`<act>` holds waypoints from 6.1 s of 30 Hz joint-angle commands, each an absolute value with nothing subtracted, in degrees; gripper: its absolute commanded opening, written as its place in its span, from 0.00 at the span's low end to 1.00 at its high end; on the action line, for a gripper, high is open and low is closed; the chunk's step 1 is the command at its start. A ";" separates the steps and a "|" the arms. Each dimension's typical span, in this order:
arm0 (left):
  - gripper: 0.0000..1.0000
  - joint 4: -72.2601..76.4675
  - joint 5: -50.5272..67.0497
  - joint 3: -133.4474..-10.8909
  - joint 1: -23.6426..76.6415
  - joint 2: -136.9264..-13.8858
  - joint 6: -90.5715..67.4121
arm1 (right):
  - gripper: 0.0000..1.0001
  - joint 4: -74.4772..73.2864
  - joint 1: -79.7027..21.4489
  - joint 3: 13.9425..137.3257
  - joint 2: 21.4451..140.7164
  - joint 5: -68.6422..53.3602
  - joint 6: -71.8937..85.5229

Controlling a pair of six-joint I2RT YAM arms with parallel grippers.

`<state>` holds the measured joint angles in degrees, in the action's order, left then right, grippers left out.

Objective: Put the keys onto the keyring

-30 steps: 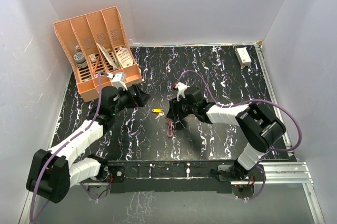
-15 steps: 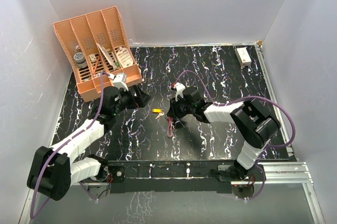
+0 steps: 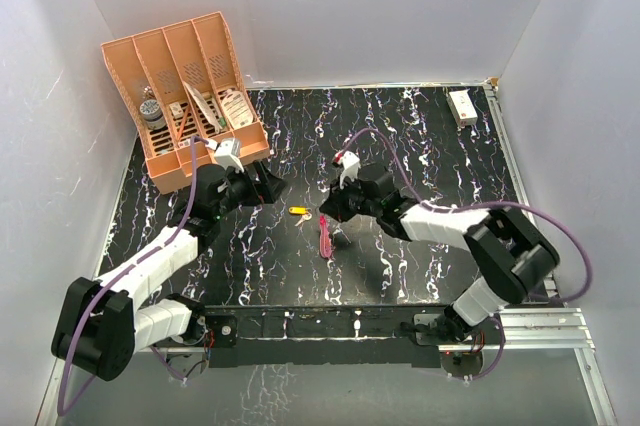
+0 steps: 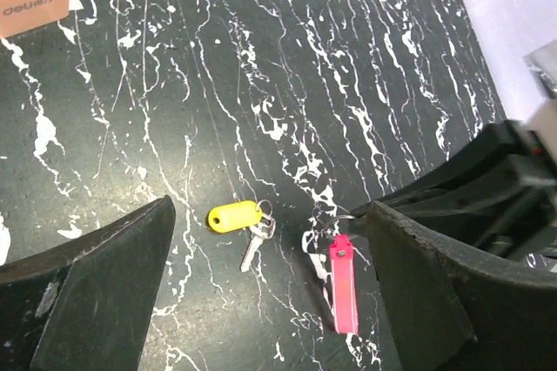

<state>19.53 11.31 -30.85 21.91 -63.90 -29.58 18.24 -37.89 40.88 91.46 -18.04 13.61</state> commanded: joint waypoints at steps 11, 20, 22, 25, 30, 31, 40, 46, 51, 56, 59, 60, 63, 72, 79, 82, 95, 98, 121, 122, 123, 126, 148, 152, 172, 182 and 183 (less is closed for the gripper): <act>0.88 36.63 24.63 -30.05 22.58 -67.58 -33.44 | 0.00 24.87 -38.22 38.29 70.76 -14.60 13.12; 0.89 36.69 24.83 -29.98 22.94 -67.17 -33.07 | 0.00 24.05 -38.25 37.31 67.29 -14.03 12.44; 0.89 36.48 24.68 -29.97 23.04 -67.23 -33.10 | 0.00 23.43 -38.15 37.40 67.11 -13.64 12.21; 0.89 34.07 22.22 -30.14 23.34 -67.69 -32.46 | 0.00 21.53 -38.28 37.62 66.90 -12.20 12.07; 0.88 23.72 14.35 -31.56 24.90 -70.15 -29.01 | 0.00 13.17 -38.22 39.94 67.41 -5.71 12.40; 0.87 22.10 12.77 -31.94 25.48 -70.97 -28.28 | 0.00 12.80 -38.22 39.75 67.14 -5.44 12.39; 0.79 16.08 3.33 -36.33 32.21 -80.97 -22.89 | 0.00 9.44 -38.15 37.86 65.81 -1.55 12.96; 0.77 17.93 -4.41 -38.28 36.20 -84.18 -17.45 | 0.00 8.35 -38.18 35.78 63.48 -0.41 12.75; 0.75 18.52 -8.68 -41.20 38.22 -88.82 -13.66 | 0.00 7.46 -38.16 34.61 61.54 0.21 12.49; 0.71 20.67 -10.21 -41.93 39.06 -91.70 -11.24 | 0.00 6.54 -38.16 34.02 60.24 1.32 11.70; 0.66 21.66 -8.52 -42.23 39.19 -92.38 -10.00 | 0.00 6.25 -38.20 33.78 59.95 1.70 11.30; 0.64 21.92 -8.07 -42.26 39.26 -92.65 -9.32 | 0.00 6.32 -38.23 33.61 59.90 1.87 11.17; 0.59 22.61 -7.11 -42.25 39.52 -92.94 -8.04 | 0.00 6.48 -38.23 33.28 59.76 2.25 10.82; 0.56 24.53 -3.44 -41.88 40.63 -94.39 -5.34 | 0.00 7.06 -38.15 32.53 59.98 2.59 10.69; 0.46 23.62 -3.53 -42.80 41.45 -96.51 -4.00 | 0.00 6.77 -38.12 32.22 59.61 2.99 10.63; 0.44 23.18 -4.72 -42.89 41.95 -96.69 -3.49 | 0.00 6.70 -38.08 32.08 59.42 3.16 10.61; 0.46 23.02 -8.07 -41.04 42.30 -91.40 -4.34 | 0.00 7.16 -38.06 31.29 59.32 3.15 10.79; 0.53 22.07 -8.31 -41.02 42.23 -89.84 -3.99 | 0.00 7.20 -38.08 31.17 59.27 3.14 10.88; 0.64 24.66 -6.04 -37.61 42.19 -91.91 -0.72 | 0.00 6.79 -38.14 30.67 58.01 3.30 10.58; 0.63 24.96 -5.95 -37.56 42.19 -92.36 -0.60 | 0.00 6.73 -38.12 30.63 57.96 3.28 10.63; 0.63 25.05 -5.92 -37.60 42.19 -92.78 -0.59 | 0.00 6.69 -38.10 30.59 57.88 3.35 10.63; 0.62 25.21 -5.99 -37.71 42.19 -93.70 -0.36 | 0.00 6.59 -38.08 30.54 57.74 3.56 10.55; 0.36 21.45 -3.49 -38.14 40.65 -92.40 -2.04 | 0.00 7.14 -38.09 30.85 58.33 3.44 10.28; 0.29 20.22 -3.93 -39.11 40.54 -91.66 -2.03 | 0.00 7.16 -38.10 30.77 58.29 3.31 10.37; 0.00 21.05 -3.82 -40.07 40.43 -87.98 -2.81 | 0.00 7.54 -38.11 30.58 57.47 1.91 10.04; 0.00 20.95 -3.18 -40.32 40.43 -85.73 -1.43 | 0.00 8.23 -38.07 31.41 58.47 -0.89 10.18; 0.00 20.95 -3.24 -40.29 40.43 -85.05 -1.28 | 0.00 8.45 -38.06 31.52 58.88 -1.46 10.24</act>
<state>20.82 -3.81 -38.81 40.62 -89.60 -2.35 4.49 -37.93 30.17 58.85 0.89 10.59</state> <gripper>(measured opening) 0.010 0.010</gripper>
